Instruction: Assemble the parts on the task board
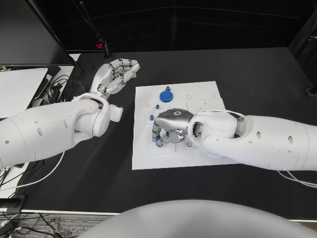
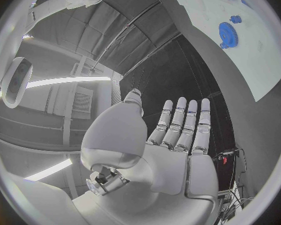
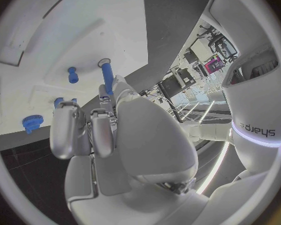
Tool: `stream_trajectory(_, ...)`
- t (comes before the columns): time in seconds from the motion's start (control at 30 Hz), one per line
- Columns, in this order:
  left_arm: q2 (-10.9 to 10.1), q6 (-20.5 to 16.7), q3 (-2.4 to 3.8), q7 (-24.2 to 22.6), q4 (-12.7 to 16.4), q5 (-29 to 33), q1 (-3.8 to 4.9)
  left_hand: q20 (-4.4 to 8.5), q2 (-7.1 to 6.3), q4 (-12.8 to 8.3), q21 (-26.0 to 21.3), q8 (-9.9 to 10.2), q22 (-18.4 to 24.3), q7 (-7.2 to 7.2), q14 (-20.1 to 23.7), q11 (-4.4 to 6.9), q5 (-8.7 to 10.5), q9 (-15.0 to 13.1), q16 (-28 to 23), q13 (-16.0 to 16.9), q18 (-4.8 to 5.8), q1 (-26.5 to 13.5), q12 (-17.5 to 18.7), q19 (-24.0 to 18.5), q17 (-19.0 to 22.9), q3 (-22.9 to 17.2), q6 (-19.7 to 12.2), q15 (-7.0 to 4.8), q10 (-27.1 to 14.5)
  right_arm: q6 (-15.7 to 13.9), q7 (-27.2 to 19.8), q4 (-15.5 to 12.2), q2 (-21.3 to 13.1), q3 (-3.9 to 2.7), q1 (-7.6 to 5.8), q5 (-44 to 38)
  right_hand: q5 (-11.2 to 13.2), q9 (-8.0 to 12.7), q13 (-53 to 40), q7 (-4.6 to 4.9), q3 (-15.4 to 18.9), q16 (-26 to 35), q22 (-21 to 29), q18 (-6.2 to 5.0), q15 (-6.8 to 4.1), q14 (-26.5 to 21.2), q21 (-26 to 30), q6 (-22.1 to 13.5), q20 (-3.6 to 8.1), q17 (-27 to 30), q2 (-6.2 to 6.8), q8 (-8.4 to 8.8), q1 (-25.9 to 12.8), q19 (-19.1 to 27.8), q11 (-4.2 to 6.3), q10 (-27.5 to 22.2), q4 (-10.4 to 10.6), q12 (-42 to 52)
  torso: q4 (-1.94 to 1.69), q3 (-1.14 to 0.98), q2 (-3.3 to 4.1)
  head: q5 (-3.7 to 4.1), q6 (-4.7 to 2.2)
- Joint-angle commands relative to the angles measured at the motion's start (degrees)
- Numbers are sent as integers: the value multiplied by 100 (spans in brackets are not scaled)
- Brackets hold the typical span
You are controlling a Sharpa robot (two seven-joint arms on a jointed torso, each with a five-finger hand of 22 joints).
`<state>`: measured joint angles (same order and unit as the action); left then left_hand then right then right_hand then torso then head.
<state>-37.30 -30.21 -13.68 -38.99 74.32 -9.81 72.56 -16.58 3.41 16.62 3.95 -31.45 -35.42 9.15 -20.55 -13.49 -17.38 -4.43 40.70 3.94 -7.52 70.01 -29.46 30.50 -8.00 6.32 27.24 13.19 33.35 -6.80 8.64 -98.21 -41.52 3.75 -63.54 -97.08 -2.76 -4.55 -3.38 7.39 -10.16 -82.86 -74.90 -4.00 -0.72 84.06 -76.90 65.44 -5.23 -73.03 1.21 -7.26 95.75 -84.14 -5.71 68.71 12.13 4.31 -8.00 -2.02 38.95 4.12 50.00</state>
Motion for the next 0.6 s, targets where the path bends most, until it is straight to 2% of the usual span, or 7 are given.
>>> stream_trajectory(0.03,0,20,6,-782,7,8,8,0,38,8,31,-21,5,666,16,7,-18,5,25,-8,55,2,-20,54,5,37,-26,-14,-40,158,73,-20,0,7,1,53,-24,10,-6,32,-40,-7,-888,65,26,306,30,-11,-30,4,3,40,11,3,168,221,-4,-17,3,-2,-1,-12,0)
stream_trajectory(0.6,-7,29,6,-779,-2,8,7,0,42,7,31,-25,8,667,16,7,-23,7,30,-9,56,6,-26,54,12,42,-28,-14,-43,157,182,-58,-52,7,13,-9,-26,14,-6,35,-52,-7,-884,63,29,305,39,-20,-33,4,-1,52,12,7,165,216,-6,-30,7,-2,-1,27,0)
